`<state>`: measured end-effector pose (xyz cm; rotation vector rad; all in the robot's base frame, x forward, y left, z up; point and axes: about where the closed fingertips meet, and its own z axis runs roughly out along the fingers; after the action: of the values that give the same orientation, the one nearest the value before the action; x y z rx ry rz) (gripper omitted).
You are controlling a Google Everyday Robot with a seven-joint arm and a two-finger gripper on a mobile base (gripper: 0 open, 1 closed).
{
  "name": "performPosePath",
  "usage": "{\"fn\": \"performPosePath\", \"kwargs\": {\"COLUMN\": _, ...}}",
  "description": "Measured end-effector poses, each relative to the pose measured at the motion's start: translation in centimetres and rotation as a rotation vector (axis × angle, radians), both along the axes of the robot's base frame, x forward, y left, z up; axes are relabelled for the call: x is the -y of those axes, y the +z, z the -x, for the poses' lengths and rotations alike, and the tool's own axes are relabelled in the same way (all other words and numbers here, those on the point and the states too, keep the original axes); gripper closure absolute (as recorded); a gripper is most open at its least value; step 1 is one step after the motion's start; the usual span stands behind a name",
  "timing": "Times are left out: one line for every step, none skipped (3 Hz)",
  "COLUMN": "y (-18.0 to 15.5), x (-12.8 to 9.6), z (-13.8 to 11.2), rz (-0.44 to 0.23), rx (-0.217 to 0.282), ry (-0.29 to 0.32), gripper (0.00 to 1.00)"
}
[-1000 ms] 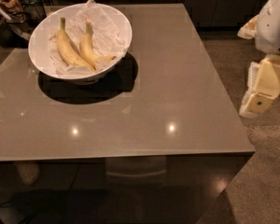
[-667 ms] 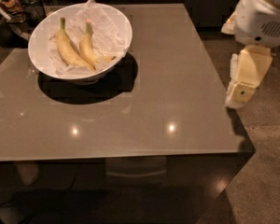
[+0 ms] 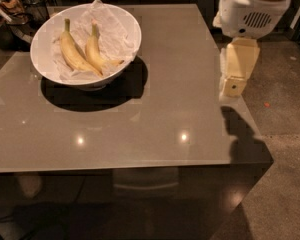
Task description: Pick banana from white bowl
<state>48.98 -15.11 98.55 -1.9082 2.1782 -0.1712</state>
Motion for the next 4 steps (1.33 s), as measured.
{"fn": "performPosePath", "kwargs": {"y": 1.0, "x": -1.2, "z": -0.7, "rz": -0.039, "rx": 0.034, "ry": 0.004, "gripper": 0.0}}
{"fn": "performPosePath", "kwargs": {"y": 1.5, "x": -3.9, "z": -3.5, "rz": -0.052, "rx": 0.015, "ry": 0.036, "gripper": 0.0}}
{"fn": "performPosePath", "kwargs": {"y": 2.6, "x": -9.2, "z": -8.2, "rz": -0.045, "rx": 0.043, "ry": 0.111, "gripper": 0.0}}
{"fn": "performPosePath", "kwargs": {"y": 3.5, "x": -11.7, "z": -9.3, "rz": -0.074, "rx": 0.085, "ry": 0.144, "gripper": 0.0}}
